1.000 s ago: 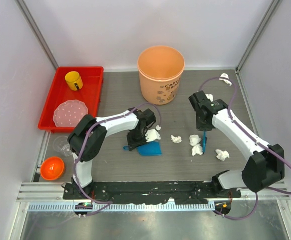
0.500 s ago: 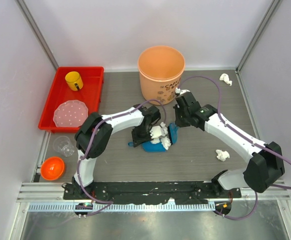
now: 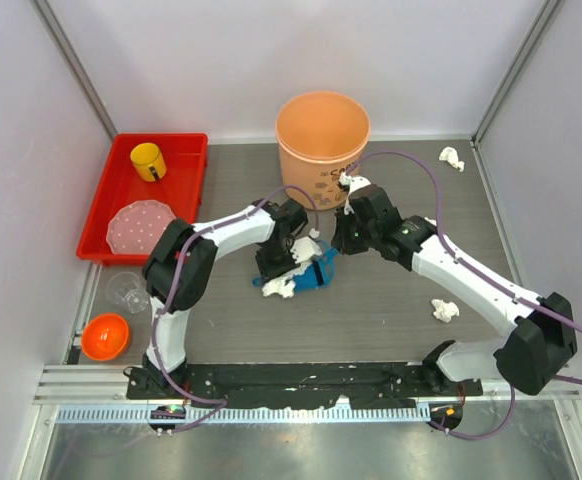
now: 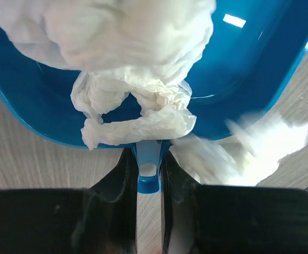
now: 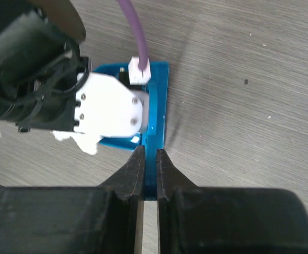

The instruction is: Sweep away the paper scraps from the table

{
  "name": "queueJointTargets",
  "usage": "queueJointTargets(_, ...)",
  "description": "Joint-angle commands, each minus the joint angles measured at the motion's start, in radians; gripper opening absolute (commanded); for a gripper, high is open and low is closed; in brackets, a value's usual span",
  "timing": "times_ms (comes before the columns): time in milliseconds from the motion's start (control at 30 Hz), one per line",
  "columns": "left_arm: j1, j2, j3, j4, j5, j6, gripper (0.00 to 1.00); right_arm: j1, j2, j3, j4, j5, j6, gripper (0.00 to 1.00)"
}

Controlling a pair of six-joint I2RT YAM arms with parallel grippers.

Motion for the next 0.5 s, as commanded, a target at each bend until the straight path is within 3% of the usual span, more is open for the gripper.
queueJointTargets(0,0.024,-0.073,-0.018,0.073,0.078,-0.024,0.00,0.007,-0.075,0.025,0.063,-0.066,0.024,0.01)
queueJointTargets(167,0.036,-0.125,-0.037,0.101,0.124,-0.044,0.00,0.007,-0.071,0.101,-0.061,0.151,0.015,0.01)
queueJointTargets(333,0.097,-0.141,-0.026,0.038,0.200,-0.064,0.00,0.007,-0.090,0.143,-0.157,0.263,-0.011,0.01)
queueJointTargets(467,0.123,-0.199,-0.067,0.076,0.165,-0.078,0.00,0.007,-0.121,0.173,-0.189,0.361,-0.019,0.01)
